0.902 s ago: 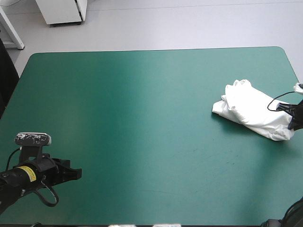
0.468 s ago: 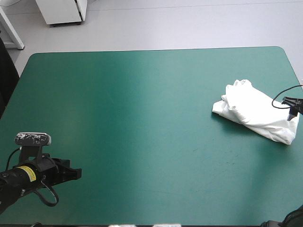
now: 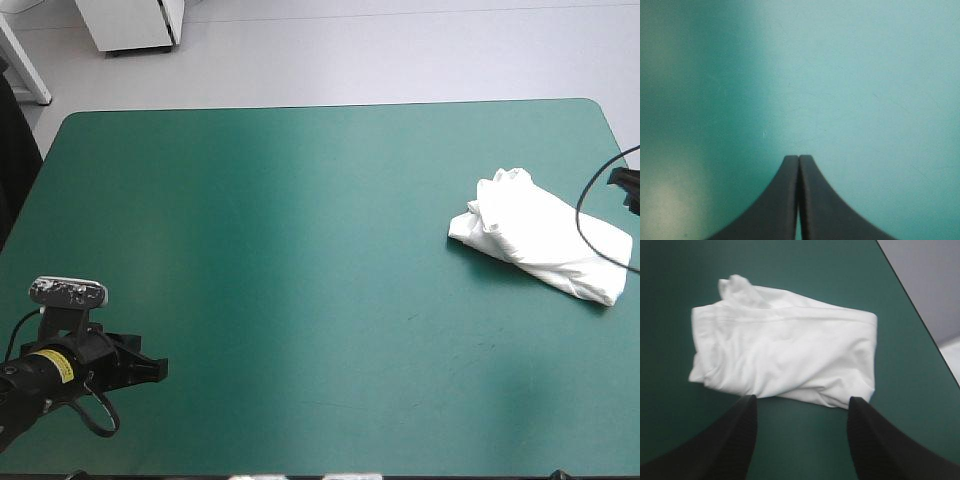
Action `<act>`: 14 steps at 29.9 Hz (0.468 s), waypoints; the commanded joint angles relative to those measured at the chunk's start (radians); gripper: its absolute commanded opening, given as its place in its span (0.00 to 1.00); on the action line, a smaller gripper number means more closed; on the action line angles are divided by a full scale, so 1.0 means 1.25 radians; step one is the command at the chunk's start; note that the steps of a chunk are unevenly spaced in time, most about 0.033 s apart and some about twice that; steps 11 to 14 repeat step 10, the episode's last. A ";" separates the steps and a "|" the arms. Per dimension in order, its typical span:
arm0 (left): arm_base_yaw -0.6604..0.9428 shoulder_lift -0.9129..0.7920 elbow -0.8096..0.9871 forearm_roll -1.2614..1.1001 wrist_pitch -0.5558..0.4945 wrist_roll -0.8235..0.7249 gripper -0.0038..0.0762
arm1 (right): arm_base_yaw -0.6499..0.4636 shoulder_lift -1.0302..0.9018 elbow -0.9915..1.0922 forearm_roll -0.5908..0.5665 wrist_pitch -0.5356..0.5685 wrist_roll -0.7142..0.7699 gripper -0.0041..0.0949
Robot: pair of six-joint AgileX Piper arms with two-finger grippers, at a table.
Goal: Fold the cloth
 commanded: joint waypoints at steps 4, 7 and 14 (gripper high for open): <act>0.003 0.006 -0.019 0.009 -0.041 0.035 0.04 | 0.233 -0.171 -0.012 -0.100 0.008 -0.030 0.56; 0.003 0.006 -0.019 0.028 -0.041 0.036 0.04 | 0.307 -0.238 -0.012 -0.115 0.008 -0.020 0.55; 0.003 0.006 -0.019 0.028 -0.041 0.036 0.04 | 0.327 -0.303 0.008 -0.110 0.008 -0.002 0.53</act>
